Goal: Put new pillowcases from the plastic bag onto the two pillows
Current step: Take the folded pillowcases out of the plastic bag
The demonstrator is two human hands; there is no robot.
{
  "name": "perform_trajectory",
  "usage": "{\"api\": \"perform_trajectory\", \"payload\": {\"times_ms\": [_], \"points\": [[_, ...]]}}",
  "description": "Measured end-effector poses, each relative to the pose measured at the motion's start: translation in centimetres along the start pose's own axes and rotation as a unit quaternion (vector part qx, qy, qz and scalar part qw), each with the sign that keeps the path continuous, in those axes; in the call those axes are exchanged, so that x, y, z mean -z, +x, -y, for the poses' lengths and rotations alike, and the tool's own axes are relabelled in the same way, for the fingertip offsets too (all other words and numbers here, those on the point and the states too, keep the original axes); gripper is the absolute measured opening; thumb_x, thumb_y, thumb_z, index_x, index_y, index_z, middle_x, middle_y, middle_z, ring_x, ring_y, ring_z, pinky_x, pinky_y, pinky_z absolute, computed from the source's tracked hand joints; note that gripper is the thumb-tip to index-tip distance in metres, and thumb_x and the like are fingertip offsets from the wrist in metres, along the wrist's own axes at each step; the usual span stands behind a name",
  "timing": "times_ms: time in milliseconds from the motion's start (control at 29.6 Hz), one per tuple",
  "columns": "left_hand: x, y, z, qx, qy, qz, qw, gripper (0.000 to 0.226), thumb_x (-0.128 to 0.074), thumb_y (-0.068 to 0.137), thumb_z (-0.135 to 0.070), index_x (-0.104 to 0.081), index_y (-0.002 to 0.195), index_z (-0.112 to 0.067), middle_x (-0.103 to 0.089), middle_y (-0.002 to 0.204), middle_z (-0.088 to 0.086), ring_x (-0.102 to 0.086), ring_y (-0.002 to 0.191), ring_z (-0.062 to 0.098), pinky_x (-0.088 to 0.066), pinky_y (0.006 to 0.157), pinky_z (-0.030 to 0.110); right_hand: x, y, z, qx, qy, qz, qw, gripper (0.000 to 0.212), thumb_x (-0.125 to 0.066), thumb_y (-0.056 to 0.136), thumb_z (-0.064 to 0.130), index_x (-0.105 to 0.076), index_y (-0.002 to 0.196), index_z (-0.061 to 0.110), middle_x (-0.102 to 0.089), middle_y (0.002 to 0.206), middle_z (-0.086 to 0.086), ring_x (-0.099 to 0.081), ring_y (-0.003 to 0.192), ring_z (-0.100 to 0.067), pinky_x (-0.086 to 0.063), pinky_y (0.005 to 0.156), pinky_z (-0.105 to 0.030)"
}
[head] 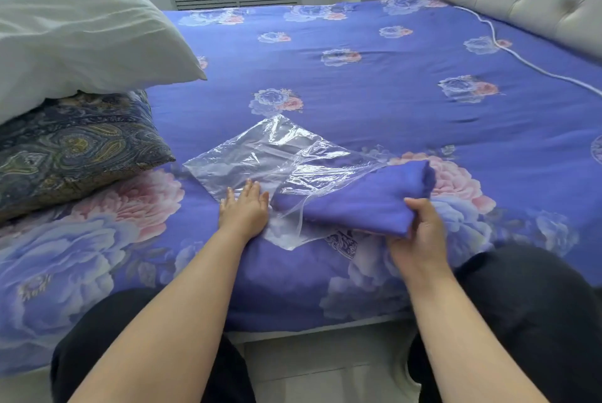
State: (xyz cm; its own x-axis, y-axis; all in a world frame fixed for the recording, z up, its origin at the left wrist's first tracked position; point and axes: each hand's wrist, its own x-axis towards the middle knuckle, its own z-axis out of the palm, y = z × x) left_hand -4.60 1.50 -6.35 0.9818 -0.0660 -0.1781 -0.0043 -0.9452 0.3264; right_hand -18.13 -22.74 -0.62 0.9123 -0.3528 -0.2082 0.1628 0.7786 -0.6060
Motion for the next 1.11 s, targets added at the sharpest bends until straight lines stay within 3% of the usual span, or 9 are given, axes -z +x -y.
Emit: {"api": "perform_trajectory", "payload": {"times_ms": [101,270,371,506,607,742,911,1012,1114], "points": [[0.1,-0.1,-0.2,0.0,0.015,0.003,1.0,0.054,-0.017,0.1,-0.047,-0.018,0.149,-0.025,-0.003,0.159,-0.007,-0.002,0.145,0.036,-0.006,0.115,0.05,-1.1,-2.0,4.7,0.023,0.02,0.054,0.998,0.021,-0.049,0.078,0.011,-0.065,0.091,0.016,-0.059,0.095,-0.008,-0.055,0.099,-0.02,-0.043,0.092,-0.026],[0.1,-0.9,-1.2,-0.021,-0.003,-0.042,0.999,0.055,-0.02,0.097,-0.055,-0.019,0.148,-0.034,-0.001,0.16,-0.003,0.005,0.145,0.03,0.0,0.115,0.048,-6.7,-2.7,8.8,0.078,-0.132,0.095,0.984,0.037,-0.047,0.088,0.006,-0.071,0.064,0.02,-0.066,0.062,0.004,-0.065,0.055,-0.008,-0.054,0.052,-0.02],[0.6,-1.5,-2.3,-0.054,-0.023,-0.065,0.996,0.053,-0.018,0.098,-0.054,-0.027,0.146,-0.035,-0.004,0.16,-0.001,0.009,0.145,0.025,0.006,0.114,0.046,-13.2,-0.4,7.2,0.047,-0.172,0.171,0.969,0.017,-0.055,0.075,0.004,-0.043,0.066,0.014,-0.04,0.044,-0.005,-0.045,0.031,-0.021,-0.038,0.034,-0.02],[2.6,-1.6,-2.5,-0.005,-0.377,-0.148,0.914,0.056,-0.018,0.098,-0.052,-0.053,0.129,-0.021,-0.038,0.144,0.006,-0.027,0.137,0.023,-0.019,0.105,0.03,-20.5,3.3,0.6,0.048,-0.276,0.191,0.941,0.019,-0.052,0.09,0.003,-0.043,0.081,0.016,-0.053,0.056,-0.002,-0.058,0.042,-0.014,-0.048,0.042,-0.023],[4.0,-0.9,-1.0,0.131,-0.584,-0.11,0.793,0.074,-0.015,0.092,-0.066,-0.054,0.128,-0.015,-0.045,0.139,0.004,-0.038,0.133,0.026,-0.027,0.11,0.034,-19.9,6.9,-4.8,0.032,-0.59,0.282,0.756,0.048,-0.059,0.092,0.03,-0.037,0.133,0.023,-0.056,0.114,-0.006,-0.062,0.095,-0.018,-0.051,0.079,-0.031],[4.1,-0.9,0.6,0.161,-0.537,-0.034,0.827,0.082,-0.054,0.072,-0.062,-0.052,0.125,0.0,-0.053,0.13,0.024,-0.052,0.119,0.038,-0.044,0.1,0.049,-13.8,10.4,-8.7,0.002,-0.84,0.328,0.432,0.047,-0.055,0.091,0.042,-0.052,0.129,0.014,-0.053,0.134,-0.009,-0.051,0.118,-0.023,-0.038,0.1,-0.031],[3.2,-0.9,0.3,0.196,-0.331,-0.116,0.916,0.081,-0.069,0.076,-0.043,-0.032,0.141,-0.011,-0.036,0.144,0.014,-0.035,0.133,0.031,-0.028,0.11,0.038,-12.0,13.3,-8.3,0.103,-0.785,0.195,0.578,0.022,-0.057,0.09,0.027,-0.068,0.105,0.016,-0.065,0.114,-0.01,-0.058,0.107,-0.023,-0.04,0.087,-0.029],[2.6,-1.0,-0.3,0.202,-0.327,-0.149,0.911,0.08,-0.069,0.078,-0.037,-0.029,0.143,-0.014,-0.021,0.152,0.013,-0.025,0.139,0.028,-0.02,0.114,0.036,-11.6,15.9,-6.7,0.118,-0.857,0.091,0.493,0.05,-0.055,0.086,0.041,-0.049,0.132,0.022,-0.046,0.139,-0.01,-0.041,0.129,-0.029,-0.033,0.102,-0.039],[2.4,-1.0,-0.5,0.147,-0.424,-0.133,0.884,0.076,-0.069,0.079,-0.025,-0.029,0.143,-0.013,-0.029,0.147,0.01,-0.037,0.131,0.025,-0.032,0.109,0.035,-10.5,17.4,-5.8,-0.05,-0.866,0.084,0.491,0.093,-0.059,0.08,0.062,-0.021,0.147,0.01,-0.032,0.149,-0.014,-0.036,0.133,-0.032,-0.034,0.1,-0.04]]}}
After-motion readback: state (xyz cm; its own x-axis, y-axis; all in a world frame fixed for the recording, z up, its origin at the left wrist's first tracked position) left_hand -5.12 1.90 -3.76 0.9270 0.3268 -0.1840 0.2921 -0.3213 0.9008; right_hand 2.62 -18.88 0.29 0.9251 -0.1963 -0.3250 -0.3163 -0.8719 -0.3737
